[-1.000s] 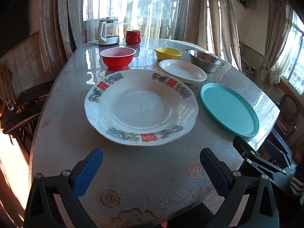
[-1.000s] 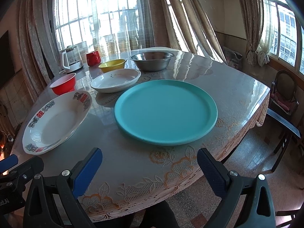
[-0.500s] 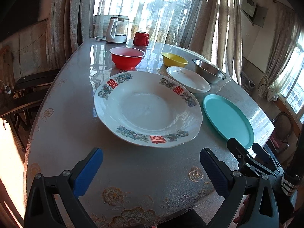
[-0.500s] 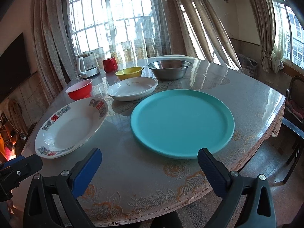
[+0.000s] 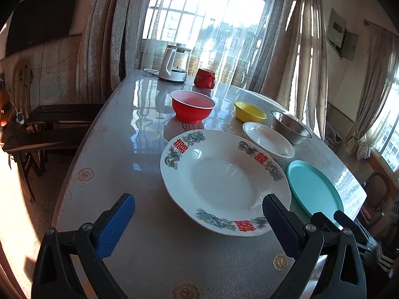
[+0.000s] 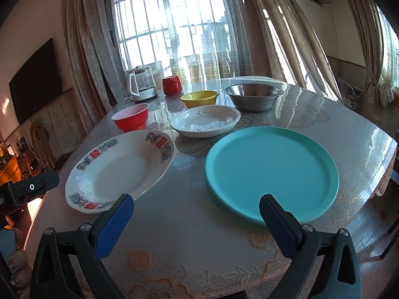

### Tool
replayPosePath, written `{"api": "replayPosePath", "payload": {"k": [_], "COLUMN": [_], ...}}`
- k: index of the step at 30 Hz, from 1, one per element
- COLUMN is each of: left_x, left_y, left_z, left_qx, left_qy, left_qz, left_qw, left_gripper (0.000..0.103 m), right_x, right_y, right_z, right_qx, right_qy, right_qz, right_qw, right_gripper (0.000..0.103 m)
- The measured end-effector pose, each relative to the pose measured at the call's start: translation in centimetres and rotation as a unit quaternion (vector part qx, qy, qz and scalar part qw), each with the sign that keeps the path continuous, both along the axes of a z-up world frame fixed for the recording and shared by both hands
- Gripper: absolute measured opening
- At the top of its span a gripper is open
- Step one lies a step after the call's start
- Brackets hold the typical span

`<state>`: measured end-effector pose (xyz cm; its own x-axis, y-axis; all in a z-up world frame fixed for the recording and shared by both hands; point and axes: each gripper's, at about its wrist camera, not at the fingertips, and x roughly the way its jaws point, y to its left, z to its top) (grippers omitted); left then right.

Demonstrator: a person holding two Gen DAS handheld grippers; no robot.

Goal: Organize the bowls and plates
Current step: 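Move the right tool toward the rim of the large patterned white plate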

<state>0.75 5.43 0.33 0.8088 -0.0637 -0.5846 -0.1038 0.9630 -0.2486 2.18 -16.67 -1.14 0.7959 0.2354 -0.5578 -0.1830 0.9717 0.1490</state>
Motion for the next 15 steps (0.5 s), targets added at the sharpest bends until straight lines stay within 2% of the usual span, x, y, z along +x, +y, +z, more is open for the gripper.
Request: {"api": "replayPosePath", "payload": {"k": [5, 9, 12, 15], "left_x": [1.9, 3.4, 4.1, 4.7], "left_y": [1.4, 2.6, 3.3, 4.0], "left_z": [0.0, -0.2, -0.5, -0.8], "left_qx": [0.013, 0.013, -0.001, -0.036], "left_qy": [-0.007, -0.007, -0.008, -0.009], "left_qz": [0.003, 0.007, 0.006, -0.014], "left_qw": [0.9999, 0.9999, 0.9999, 0.9992], "left_gripper": [0.103, 0.103, 0.103, 0.103], "right_x": [0.8, 2.4, 3.4, 4.2], "right_y": [1.0, 1.5, 1.8, 2.2], "right_z": [0.6, 0.5, 0.2, -0.2], "right_qx": [0.018, 0.045, 0.054, 0.06], "right_qy": [-0.018, -0.006, 0.006, 0.014], "right_qz": [0.03, 0.047, 0.052, 0.061], "right_qw": [0.999, 0.998, 0.997, 0.996], "right_gripper": [0.099, 0.093, 0.087, 0.082]}}
